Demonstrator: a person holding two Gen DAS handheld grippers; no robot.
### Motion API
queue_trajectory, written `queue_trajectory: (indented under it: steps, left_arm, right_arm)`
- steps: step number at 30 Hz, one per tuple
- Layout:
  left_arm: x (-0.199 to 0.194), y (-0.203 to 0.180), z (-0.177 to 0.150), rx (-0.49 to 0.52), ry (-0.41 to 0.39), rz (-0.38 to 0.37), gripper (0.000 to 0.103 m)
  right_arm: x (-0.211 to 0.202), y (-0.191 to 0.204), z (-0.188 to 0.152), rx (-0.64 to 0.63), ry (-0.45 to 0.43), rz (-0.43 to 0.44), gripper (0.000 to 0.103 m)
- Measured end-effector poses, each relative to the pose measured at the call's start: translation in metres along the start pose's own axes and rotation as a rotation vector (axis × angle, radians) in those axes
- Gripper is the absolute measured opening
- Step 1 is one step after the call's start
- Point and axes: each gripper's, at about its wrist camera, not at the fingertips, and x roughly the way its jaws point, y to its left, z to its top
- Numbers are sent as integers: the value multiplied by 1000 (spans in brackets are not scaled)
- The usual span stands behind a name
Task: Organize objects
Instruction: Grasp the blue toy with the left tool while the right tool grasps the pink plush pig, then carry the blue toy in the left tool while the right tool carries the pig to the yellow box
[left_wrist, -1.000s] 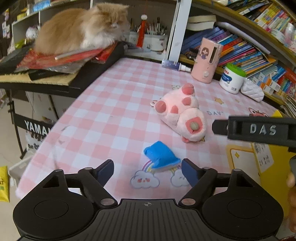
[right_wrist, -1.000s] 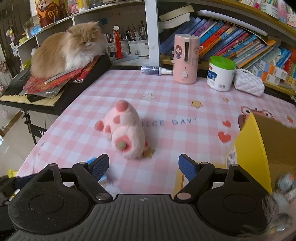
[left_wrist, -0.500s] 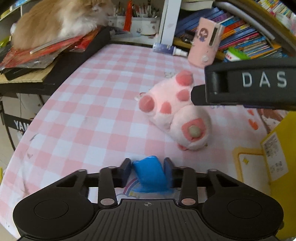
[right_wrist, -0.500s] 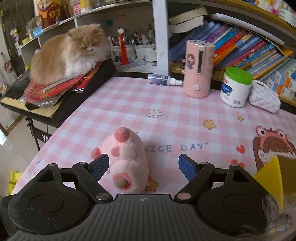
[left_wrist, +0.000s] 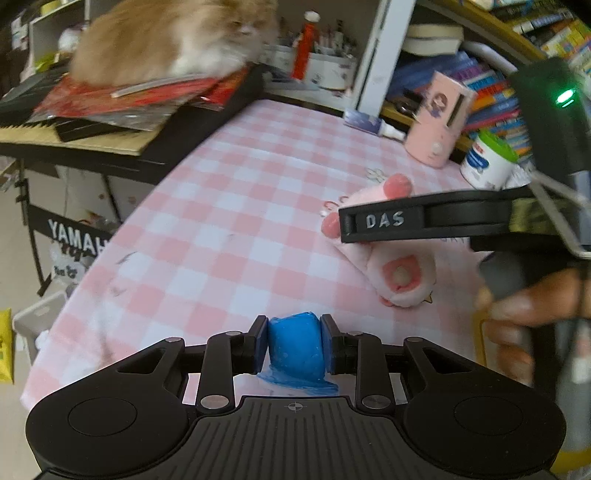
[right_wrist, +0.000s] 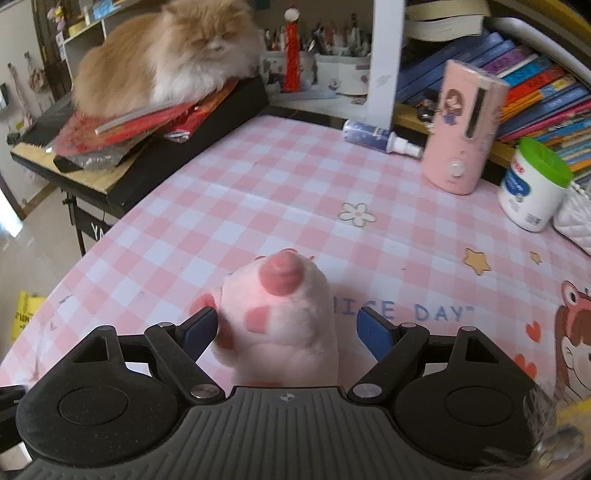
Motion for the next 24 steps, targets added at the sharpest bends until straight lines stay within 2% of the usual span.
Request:
queue_trajectory:
  steps: [4, 5, 6, 10, 15, 24]
  left_arm:
    - [-16, 9, -5, -21, -18, 14, 28]
    - [-20, 10, -6, -20, -25, 19, 28]
    - [-24, 12, -8, -19, -33, 22, 28]
    - [-44, 18, -12, -27, -71, 24, 27]
    - [-64, 22, -17, -43, -115, 12, 27]
    - [-96, 18, -39, -21, -162, -53, 27]
  right_arm:
    - [17, 7, -1, -22, 28, 36, 81]
    - [21, 8, -3, -24, 37, 48, 77]
    - [24, 8, -5, -24, 49, 68, 65]
    - [21, 10, -9, -28, 48, 105, 58]
    - [-15, 4, -16, 49, 16, 161, 58]
    - [-88, -2, -47, 185, -44, 164, 58]
